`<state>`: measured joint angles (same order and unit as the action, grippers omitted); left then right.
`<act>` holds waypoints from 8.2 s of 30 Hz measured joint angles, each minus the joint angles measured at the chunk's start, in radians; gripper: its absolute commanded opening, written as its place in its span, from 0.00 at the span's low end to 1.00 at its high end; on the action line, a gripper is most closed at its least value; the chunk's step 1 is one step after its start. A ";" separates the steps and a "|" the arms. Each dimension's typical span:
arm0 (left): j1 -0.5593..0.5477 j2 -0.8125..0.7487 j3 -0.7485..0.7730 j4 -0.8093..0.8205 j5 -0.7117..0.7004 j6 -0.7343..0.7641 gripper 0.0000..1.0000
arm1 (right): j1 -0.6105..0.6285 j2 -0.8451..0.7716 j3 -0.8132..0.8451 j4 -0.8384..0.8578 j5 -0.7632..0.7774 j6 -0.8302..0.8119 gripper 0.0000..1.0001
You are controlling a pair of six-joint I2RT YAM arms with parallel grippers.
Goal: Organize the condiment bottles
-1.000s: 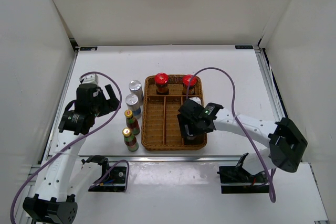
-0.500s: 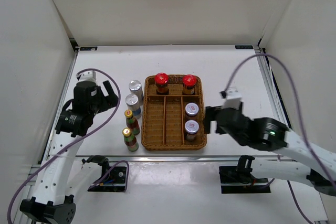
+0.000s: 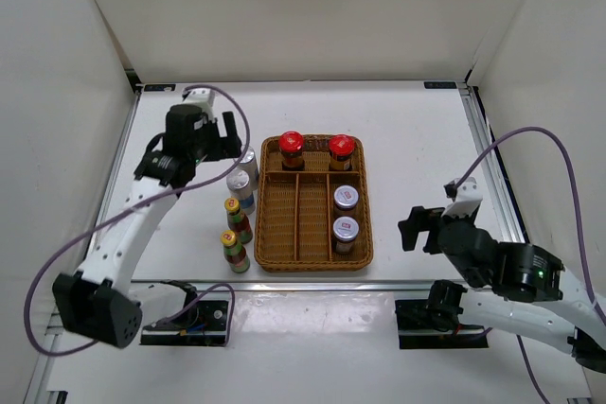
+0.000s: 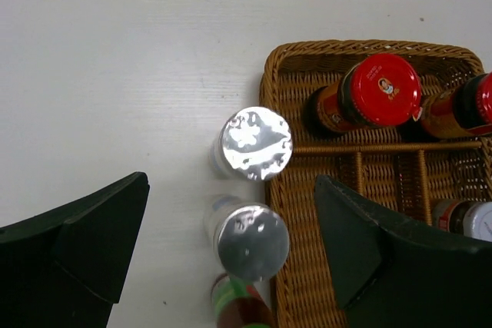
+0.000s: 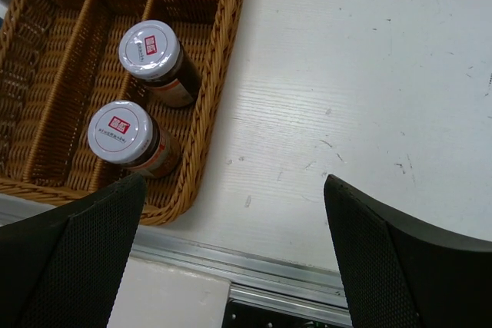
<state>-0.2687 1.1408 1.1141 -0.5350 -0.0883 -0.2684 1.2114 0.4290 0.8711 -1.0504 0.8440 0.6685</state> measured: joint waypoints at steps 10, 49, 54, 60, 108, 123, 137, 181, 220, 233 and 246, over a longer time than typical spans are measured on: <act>-0.017 0.341 0.159 0.019 0.011 0.084 0.93 | 0.000 0.048 0.000 0.014 -0.001 -0.015 0.99; -0.115 0.457 0.234 -0.121 -0.127 0.023 0.11 | 0.023 0.042 -0.003 0.037 -0.010 -0.044 0.99; -0.165 0.445 0.422 -0.253 -0.208 0.024 0.11 | 0.023 0.042 -0.003 0.037 -0.010 -0.044 0.99; -0.278 0.387 0.589 -0.293 -0.267 0.024 0.11 | 0.023 0.042 -0.003 0.037 -0.010 -0.044 0.99; -0.593 0.554 0.282 0.134 -0.256 -0.032 1.00 | 0.033 0.149 -0.003 0.039 -0.018 -0.044 0.99; -0.333 0.197 0.356 -0.307 -0.337 -0.027 1.00 | 0.068 0.141 -0.003 0.040 -0.036 -0.043 0.99; -0.145 0.232 0.070 -0.401 -0.079 -0.064 1.00 | 0.109 0.161 -0.003 0.040 -0.043 -0.043 0.99; -0.499 0.270 0.543 -0.496 -0.105 -0.109 0.45 | 0.125 0.161 -0.006 0.044 -0.043 -0.043 0.99; -0.718 0.514 0.341 -0.356 -0.171 -0.192 1.00 | 0.138 0.153 -0.012 0.044 -0.043 -0.030 0.99; -0.677 -0.081 0.245 -0.587 -0.541 -0.217 1.00 | 0.144 0.175 -0.018 0.045 -0.043 -0.021 0.99; -0.589 -0.199 -0.141 -0.486 -0.515 -0.270 1.00 | 0.144 0.214 -0.019 0.058 -0.043 -0.021 0.99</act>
<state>-0.8581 0.9421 0.9733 -1.0214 -0.6033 -0.5388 1.3556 0.6426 0.8520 -0.9928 0.8013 0.6476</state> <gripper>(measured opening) 0.998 0.993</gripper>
